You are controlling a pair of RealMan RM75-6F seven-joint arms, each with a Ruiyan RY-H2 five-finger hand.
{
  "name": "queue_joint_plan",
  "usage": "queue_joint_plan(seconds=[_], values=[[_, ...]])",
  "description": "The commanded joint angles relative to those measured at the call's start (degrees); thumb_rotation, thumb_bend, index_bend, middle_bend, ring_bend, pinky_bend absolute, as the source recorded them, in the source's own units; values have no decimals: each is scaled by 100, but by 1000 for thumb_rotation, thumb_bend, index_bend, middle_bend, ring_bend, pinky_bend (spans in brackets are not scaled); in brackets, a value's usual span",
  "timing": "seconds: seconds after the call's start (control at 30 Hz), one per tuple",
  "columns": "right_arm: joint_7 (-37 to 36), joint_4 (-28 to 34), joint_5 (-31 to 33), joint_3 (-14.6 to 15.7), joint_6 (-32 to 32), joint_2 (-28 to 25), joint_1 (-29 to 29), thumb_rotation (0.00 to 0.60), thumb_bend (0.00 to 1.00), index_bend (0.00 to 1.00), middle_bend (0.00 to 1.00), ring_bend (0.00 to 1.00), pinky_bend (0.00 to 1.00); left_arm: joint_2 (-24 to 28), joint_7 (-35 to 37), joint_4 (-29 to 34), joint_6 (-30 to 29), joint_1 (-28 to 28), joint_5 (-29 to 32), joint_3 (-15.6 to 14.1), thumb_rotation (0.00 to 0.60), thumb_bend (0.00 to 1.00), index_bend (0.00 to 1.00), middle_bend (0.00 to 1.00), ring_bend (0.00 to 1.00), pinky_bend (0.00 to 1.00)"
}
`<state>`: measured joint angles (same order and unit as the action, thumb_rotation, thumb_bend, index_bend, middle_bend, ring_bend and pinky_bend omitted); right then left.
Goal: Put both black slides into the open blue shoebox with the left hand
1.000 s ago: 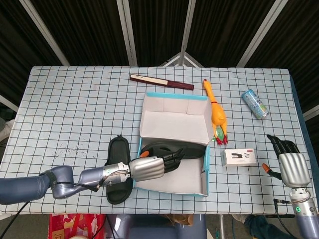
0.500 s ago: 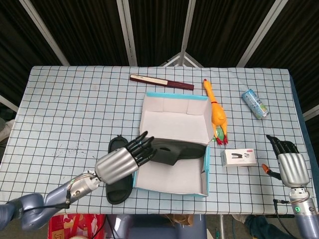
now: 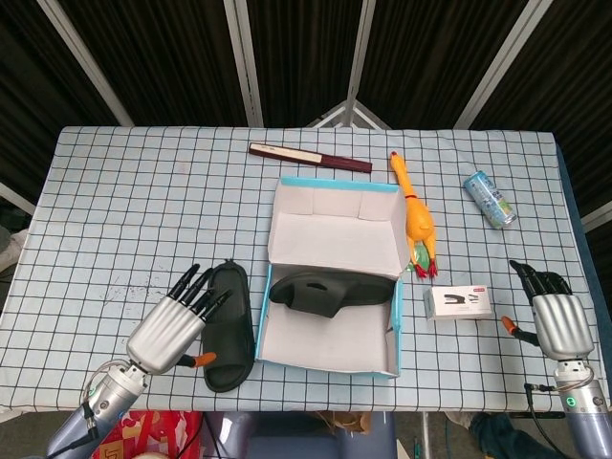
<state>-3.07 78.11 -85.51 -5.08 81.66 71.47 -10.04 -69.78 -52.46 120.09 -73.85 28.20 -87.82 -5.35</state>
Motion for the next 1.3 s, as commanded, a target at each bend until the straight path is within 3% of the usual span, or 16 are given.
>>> queue_joint_plan(seconds=[0.03, 0.37, 0.77, 0.93, 1.13, 1.3], values=[[-4, 5, 1, 3, -12, -4, -3, 600, 226, 132, 206, 257, 201, -35, -197, 123, -148, -230, 54, -154, 333, 0, 123, 264, 9, 17], [8, 37, -16, 20, -21, -19, -4, 600, 225, 132, 206, 257, 201, -354, -227, -247, -522, -765, 76, -268, 326, 0, 123, 287, 10, 17], [20, 38, 17, 19, -64, -27, -12, 600, 225, 132, 206, 257, 201, -957, 51, -1209, -346, -928, -137, -246, 328, 0, 115, 236, 3, 10], [43, 57, 15, 30, -114, -35, -34, 600, 226, 132, 206, 257, 201, -1193, 245, -1653, -128, -878, -332, -270, 294, 0, 105, 194, 0, 0], [34, 60, 61, 24, -161, -46, -38, 600, 226, 132, 206, 257, 201, -1385, 609, -1943, -112, -864, -631, -241, 275, 0, 81, 180, 0, 0], [4, 57, 53, 33, -176, -55, -43, 600, 226, 132, 206, 257, 201, -1445, 440, -2002, 22, -898, -570, -233, 270, 0, 68, 176, 0, 0]])
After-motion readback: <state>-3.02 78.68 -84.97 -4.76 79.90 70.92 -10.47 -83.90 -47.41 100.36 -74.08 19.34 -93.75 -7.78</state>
